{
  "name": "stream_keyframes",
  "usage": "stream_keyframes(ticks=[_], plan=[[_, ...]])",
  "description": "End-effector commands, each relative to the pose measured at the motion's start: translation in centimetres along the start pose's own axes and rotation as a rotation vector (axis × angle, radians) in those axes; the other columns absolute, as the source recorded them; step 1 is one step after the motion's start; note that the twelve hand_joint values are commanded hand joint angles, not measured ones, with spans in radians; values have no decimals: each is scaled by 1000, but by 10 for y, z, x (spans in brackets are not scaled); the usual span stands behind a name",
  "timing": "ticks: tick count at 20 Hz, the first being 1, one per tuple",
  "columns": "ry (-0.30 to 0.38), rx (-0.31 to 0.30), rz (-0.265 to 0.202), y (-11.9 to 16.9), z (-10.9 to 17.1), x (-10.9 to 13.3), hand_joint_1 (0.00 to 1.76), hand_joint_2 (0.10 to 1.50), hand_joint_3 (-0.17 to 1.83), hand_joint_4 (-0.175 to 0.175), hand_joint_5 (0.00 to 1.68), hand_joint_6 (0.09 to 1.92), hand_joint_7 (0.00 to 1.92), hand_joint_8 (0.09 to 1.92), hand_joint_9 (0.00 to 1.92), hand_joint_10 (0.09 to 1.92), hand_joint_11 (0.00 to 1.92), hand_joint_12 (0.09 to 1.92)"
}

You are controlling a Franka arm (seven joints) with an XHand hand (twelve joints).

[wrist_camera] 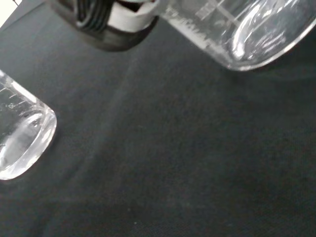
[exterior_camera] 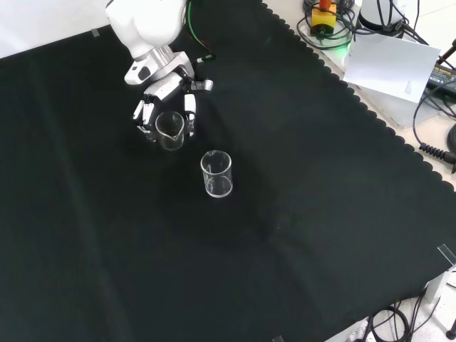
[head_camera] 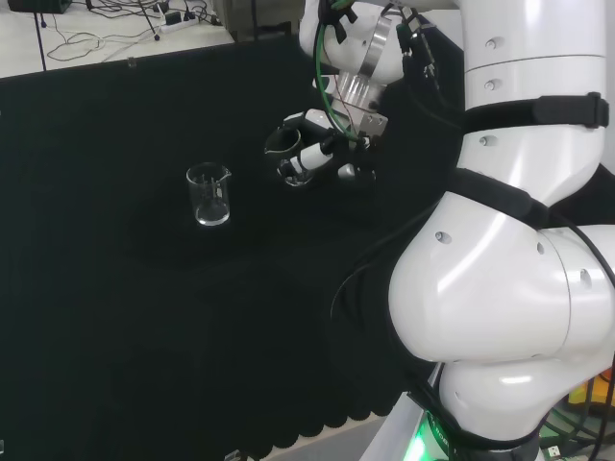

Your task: Place the beaker back on the table.

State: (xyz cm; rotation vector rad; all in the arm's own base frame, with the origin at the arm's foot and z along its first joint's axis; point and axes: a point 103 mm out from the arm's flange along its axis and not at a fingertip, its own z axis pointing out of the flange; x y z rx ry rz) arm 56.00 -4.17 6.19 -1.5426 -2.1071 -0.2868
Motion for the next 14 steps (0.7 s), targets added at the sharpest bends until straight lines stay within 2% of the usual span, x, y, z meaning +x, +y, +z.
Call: stream_keyframes(ticks=[1, 4, 7, 9, 14], plan=[[16, -1, 9, -8, -6, -15, 1036, 941, -175, -47, 427, 697, 543, 701, 660, 555, 241, 1356], [21, 6, 14, -1, -1, -3, 1027, 937, -175, -52, 400, 603, 500, 711, 613, 587, 206, 1368], [32, -5, 21, -6, -7, -12, 1008, 937, -175, -54, 391, 559, 481, 713, 590, 599, 184, 1375], [19, 0, 25, 0, 0, -1, 1000, 936, -175, -56, 387, 537, 473, 713, 581, 604, 175, 1380], [42, 0, 35, -6, -7, -14, 983, 934, -175, -60, 374, 485, 450, 715, 560, 613, 160, 1386]])
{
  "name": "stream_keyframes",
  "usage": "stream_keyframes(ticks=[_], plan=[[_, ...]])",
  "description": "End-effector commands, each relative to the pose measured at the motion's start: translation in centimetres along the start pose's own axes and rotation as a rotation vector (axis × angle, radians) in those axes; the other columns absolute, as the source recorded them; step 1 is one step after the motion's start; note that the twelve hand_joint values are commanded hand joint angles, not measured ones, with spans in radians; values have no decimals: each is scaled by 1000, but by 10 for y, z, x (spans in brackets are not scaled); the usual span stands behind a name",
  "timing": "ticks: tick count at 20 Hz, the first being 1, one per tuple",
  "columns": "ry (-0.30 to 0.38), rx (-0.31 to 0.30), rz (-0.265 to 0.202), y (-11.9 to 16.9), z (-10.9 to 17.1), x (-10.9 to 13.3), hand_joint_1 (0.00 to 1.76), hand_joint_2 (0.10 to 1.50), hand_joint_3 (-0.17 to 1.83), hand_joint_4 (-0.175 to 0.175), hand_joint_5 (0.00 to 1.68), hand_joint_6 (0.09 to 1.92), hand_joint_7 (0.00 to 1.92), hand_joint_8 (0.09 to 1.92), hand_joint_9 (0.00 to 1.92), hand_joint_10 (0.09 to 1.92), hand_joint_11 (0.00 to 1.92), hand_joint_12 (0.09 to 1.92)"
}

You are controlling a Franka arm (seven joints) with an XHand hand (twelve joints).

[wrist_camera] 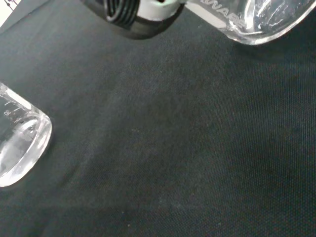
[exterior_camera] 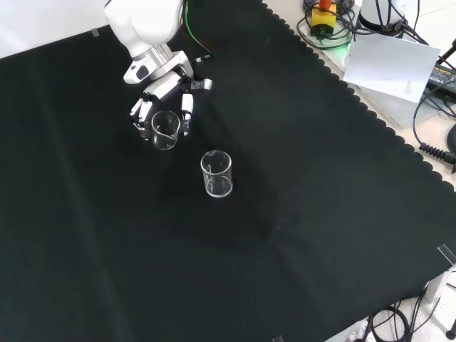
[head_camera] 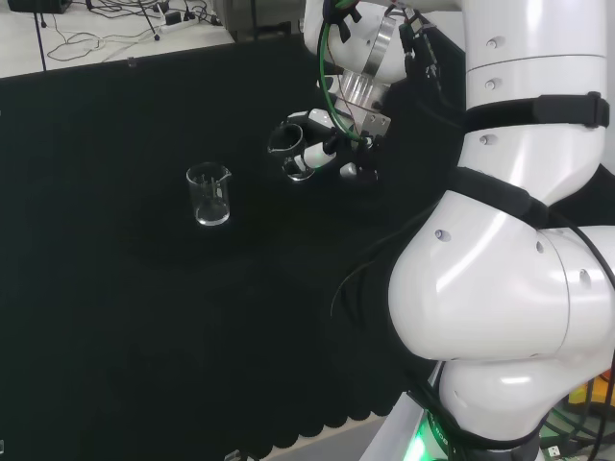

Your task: Place the beaker back on the table.

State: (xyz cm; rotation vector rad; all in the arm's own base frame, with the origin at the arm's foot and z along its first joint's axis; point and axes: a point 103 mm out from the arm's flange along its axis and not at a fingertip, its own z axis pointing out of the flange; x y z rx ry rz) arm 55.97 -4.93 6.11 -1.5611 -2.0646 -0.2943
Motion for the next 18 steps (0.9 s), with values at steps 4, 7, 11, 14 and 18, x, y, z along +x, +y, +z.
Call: stream_keyframes(ticks=[4, 7, 11, 14, 18], plan=[[22, -3, 5, -4, -5, -10, 966, 935, -175, -65, 375, 425, 428, 723, 543, 628, 151, 1389], [21, -3, 20, -5, -6, -12, 960, 936, -175, -65, 377, 413, 419, 723, 537, 630, 146, 1388], [-22, 26, 51, 0, 3, -7, 935, 931, -175, -70, 359, 339, 341, 733, 482, 653, 96, 1410], [-11, 19, 63, -1, 2, -9, 903, 919, -175, -75, 299, 200, 172, 737, 338, 705, 26, 1424], [33, -8, 73, -3, -8, -14, 877, 905, -175, -79, 239, 87, 21, 717, 183, 755, 0, 1375]])
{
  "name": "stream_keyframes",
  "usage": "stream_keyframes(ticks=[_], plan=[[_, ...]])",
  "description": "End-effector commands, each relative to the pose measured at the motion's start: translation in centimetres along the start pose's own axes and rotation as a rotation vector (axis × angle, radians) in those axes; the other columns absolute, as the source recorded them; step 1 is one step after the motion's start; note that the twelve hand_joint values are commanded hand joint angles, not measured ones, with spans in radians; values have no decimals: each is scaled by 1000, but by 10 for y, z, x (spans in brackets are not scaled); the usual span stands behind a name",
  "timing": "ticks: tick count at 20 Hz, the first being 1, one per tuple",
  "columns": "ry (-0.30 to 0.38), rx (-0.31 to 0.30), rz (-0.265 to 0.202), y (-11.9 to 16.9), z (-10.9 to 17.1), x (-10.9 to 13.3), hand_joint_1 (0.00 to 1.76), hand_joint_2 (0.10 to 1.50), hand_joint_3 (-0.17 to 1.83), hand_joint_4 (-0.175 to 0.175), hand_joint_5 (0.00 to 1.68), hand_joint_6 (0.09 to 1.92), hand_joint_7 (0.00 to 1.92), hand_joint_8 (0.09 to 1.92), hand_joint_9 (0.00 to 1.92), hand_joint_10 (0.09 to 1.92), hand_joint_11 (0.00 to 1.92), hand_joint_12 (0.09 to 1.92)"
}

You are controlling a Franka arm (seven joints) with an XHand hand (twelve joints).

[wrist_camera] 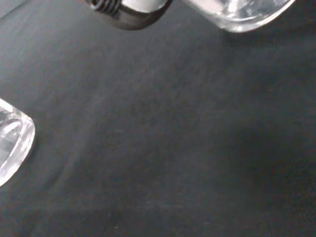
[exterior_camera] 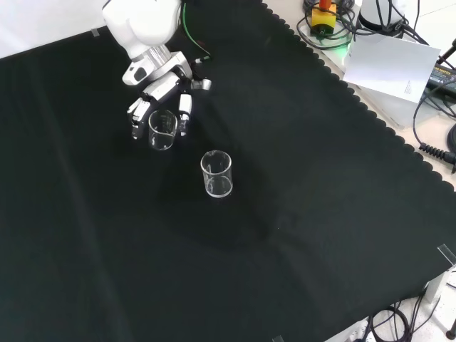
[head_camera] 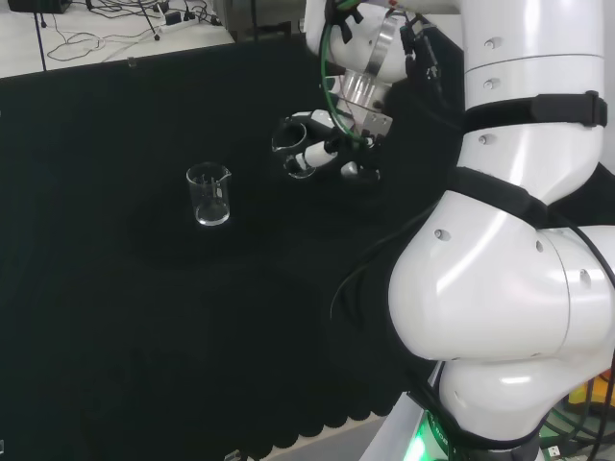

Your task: Place the beaker back on the table.

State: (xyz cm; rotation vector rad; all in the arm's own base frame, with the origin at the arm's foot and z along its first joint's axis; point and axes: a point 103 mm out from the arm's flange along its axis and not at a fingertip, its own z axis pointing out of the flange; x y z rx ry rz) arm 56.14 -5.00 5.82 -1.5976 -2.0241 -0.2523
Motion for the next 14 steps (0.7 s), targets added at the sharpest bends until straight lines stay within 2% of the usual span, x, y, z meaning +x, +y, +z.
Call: stream_keyframes(ticks=[1, 10, 14], plan=[[42, -34, 28, -5, -11, -13, 874, 903, -175, -79, 232, 87, 10, 709, 168, 759, 0, 1368], [65, -75, 60, -11, -25, -26, 865, 897, -175, -81, 232, 87, 0, 707, 144, 775, 0, 1353], [75, -114, 46, -14, -32, -27, 864, 896, -175, -83, 228, 87, 0, 699, 139, 779, 0, 1351]])
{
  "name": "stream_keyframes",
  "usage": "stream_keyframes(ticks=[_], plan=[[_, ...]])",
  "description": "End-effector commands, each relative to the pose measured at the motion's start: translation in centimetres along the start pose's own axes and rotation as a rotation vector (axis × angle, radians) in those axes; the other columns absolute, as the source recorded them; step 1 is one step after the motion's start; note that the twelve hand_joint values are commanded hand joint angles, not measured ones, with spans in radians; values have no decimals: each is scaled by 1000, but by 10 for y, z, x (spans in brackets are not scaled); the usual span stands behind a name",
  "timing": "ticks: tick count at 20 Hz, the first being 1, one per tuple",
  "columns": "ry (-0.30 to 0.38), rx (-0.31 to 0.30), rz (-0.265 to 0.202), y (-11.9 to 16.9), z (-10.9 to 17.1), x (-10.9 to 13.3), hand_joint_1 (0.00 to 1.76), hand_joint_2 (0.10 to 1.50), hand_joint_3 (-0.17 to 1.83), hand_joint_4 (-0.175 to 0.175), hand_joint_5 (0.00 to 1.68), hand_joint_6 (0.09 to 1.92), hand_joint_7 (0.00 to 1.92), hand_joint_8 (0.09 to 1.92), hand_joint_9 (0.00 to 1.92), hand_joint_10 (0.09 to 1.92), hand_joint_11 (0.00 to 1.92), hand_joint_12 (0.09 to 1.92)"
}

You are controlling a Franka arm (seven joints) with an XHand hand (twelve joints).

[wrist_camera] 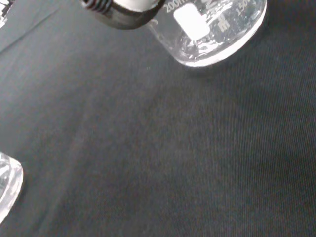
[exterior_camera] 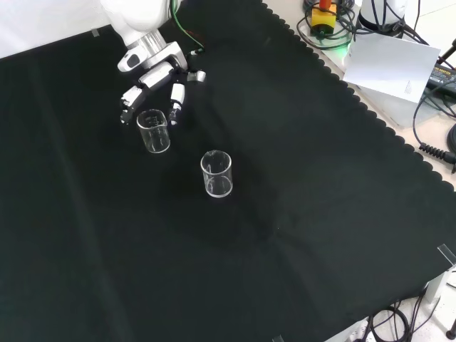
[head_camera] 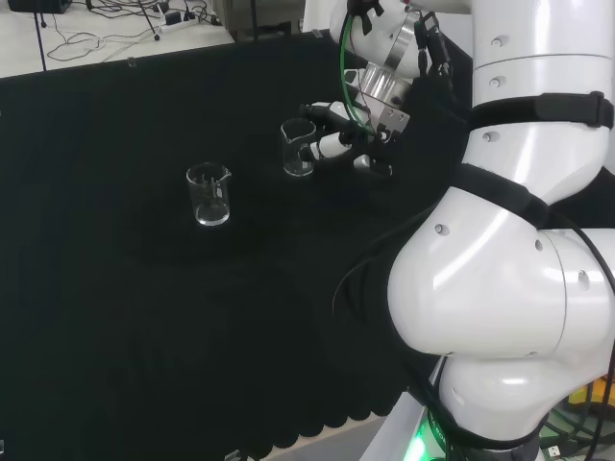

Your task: Place the beaker back on the table.

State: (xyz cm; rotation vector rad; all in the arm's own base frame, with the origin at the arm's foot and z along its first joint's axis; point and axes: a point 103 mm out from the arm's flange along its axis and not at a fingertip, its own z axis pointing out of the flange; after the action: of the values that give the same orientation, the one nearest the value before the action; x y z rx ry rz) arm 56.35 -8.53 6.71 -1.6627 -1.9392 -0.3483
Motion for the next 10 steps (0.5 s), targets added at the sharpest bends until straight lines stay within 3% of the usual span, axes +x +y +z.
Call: stream_keyframes(ticks=[1, 5, 6, 7, 10], plan=[[17, -56, -21, -5, -11, -1, 864, 895, -175, -84, 224, 87, 0, 694, 137, 780, 0, 1350], [11, -84, -45, -12, -26, 6, 855, 885, -175, -85, 213, 87, 0, 685, 130, 781, 0, 1348], [-10, -85, -35, -3, -15, 26, 853, 883, -175, -85, 212, 87, 0, 684, 129, 781, 0, 1347], [-11, -95, -36, -4, -18, 30, 852, 882, -175, -86, 211, 87, 0, 683, 128, 782, 0, 1347], [-22, -114, -39, -23, -44, 25, 849, 880, -175, -86, 211, 87, 0, 681, 129, 784, 0, 1345]])
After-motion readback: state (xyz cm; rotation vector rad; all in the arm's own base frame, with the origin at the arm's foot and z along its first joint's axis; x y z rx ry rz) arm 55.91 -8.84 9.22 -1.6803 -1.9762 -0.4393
